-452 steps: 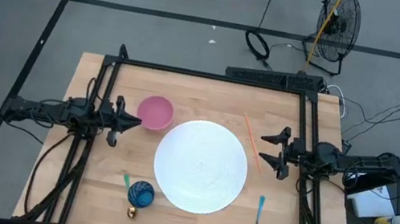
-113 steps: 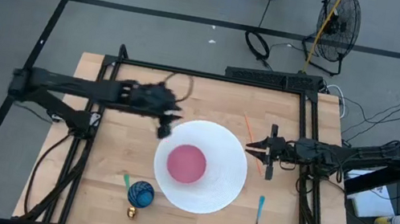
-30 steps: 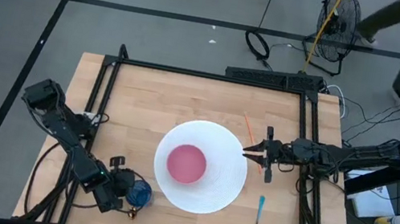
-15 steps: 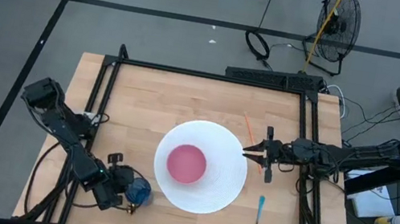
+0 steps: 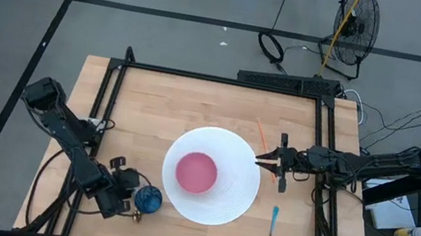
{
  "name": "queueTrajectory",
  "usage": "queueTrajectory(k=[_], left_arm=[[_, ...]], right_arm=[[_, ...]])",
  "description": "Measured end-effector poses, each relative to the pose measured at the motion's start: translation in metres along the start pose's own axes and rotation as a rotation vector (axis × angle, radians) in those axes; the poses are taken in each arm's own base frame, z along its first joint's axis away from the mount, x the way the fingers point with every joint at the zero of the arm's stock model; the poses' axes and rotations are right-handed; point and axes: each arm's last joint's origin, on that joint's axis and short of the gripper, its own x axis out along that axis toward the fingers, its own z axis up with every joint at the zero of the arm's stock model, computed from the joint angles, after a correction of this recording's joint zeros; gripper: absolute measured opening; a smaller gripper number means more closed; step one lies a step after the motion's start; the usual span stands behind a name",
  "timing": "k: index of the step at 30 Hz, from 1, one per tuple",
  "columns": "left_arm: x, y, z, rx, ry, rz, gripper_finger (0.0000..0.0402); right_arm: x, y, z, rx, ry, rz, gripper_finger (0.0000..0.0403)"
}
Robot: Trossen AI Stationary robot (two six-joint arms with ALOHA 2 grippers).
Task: Pick & Place Utensil
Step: Put the green spoon into the pink bowl
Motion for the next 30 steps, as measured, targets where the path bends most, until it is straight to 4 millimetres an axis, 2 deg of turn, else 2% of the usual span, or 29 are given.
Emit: queueTrajectory(k=[4, 14, 21, 30], left_arm=[[0.001, 0.001, -0.001, -0.075, 0.084, -0.012, 0.014], [0.002, 0.006, 0.002, -0.083, 0.047, 0.031, 0.014], [0.021, 0.021, -0.003, -0.142, 0.082, 0.046, 0.014], [0.022, 0.026, -0.006, -0.092, 0.116, 0.083, 0.014]], right_arm=[[0.0, 0.0, 0.0, 0.0, 0.0, 0.0, 0.0075], [0.0, 0.0, 0.0, 0.018, 0.0, 0.0, 0.0075], [0.0, 0.0, 0.0, 0.022, 0.003, 0.0, 0.0075], [0.0, 0.0, 0.0, 0.019, 0.0, 0.0, 0.0075]])
